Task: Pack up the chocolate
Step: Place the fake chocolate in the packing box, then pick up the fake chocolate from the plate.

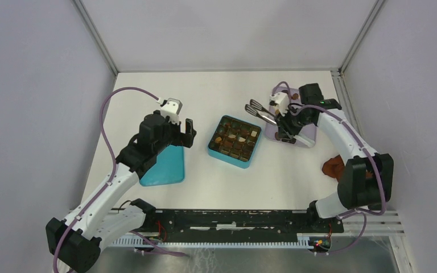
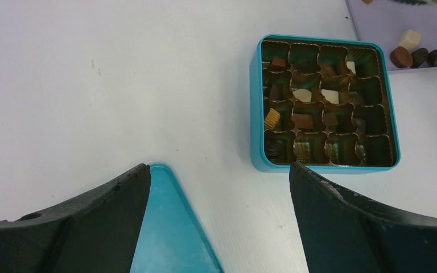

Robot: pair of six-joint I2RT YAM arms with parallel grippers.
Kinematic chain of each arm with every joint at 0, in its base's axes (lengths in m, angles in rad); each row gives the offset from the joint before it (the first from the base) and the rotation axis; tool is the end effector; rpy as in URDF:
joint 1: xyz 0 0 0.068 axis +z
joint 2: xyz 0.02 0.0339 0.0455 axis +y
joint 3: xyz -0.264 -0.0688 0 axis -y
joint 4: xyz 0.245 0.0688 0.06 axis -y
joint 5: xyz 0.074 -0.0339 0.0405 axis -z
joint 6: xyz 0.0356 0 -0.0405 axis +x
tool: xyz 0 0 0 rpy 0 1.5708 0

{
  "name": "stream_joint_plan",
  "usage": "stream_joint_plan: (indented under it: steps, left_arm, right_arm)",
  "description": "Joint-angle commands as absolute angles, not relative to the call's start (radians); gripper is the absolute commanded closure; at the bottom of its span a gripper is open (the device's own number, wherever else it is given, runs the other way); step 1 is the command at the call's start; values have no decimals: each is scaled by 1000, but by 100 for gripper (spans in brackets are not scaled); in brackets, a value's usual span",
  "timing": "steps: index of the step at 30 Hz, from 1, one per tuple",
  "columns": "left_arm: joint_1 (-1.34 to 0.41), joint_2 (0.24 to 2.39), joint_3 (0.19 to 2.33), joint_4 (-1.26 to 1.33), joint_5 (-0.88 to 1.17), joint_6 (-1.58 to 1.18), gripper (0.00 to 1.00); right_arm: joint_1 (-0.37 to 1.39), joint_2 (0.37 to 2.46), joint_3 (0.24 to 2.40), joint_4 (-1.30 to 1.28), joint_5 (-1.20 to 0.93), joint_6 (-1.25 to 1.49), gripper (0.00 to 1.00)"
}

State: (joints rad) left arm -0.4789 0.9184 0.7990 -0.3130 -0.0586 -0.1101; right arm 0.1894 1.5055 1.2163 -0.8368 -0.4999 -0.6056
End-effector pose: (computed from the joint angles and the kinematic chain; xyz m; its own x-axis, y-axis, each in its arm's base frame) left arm 0.1870 -0.0947 0.3078 -0.4150 0.0919 -0.9052 0.3695 0.9262 -0.0754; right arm 0.2914 0.0732 0.2696 -0.5195 -0.6083 -0.6001 -0.8071 0.5800 0.1108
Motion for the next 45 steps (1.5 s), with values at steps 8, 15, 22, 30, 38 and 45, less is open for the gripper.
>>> stream_joint_plan:
  steps: [8,15,22,30,38,45]
  left_arm:
    - [-476,934,798,-301,-68,-79,4]
    - [-478,934,799,-301,-67,-78,4]
    - [-477,933,799,-301,-64,-77,4]
    - [-477,930,802,-302,-59,-78,4]
    - [-476,932,801,-301,-57,-75,4]
    - [-477,935,801,-302,-54,-77,4]
  right_arm:
    - [-110,1563,1217,-797,-375,-659,58]
    - [-123,1678,1306,-849,-246,-719,58]
    - [-123,1778,1402,-865,-264,-696,58]
    - [-122,1887,1534,-875,-182,-670,59]
    - [-121,1940,1552,-892,-145,-669,71]
    - [-118,1945,1496,-885,-149,-685,73]
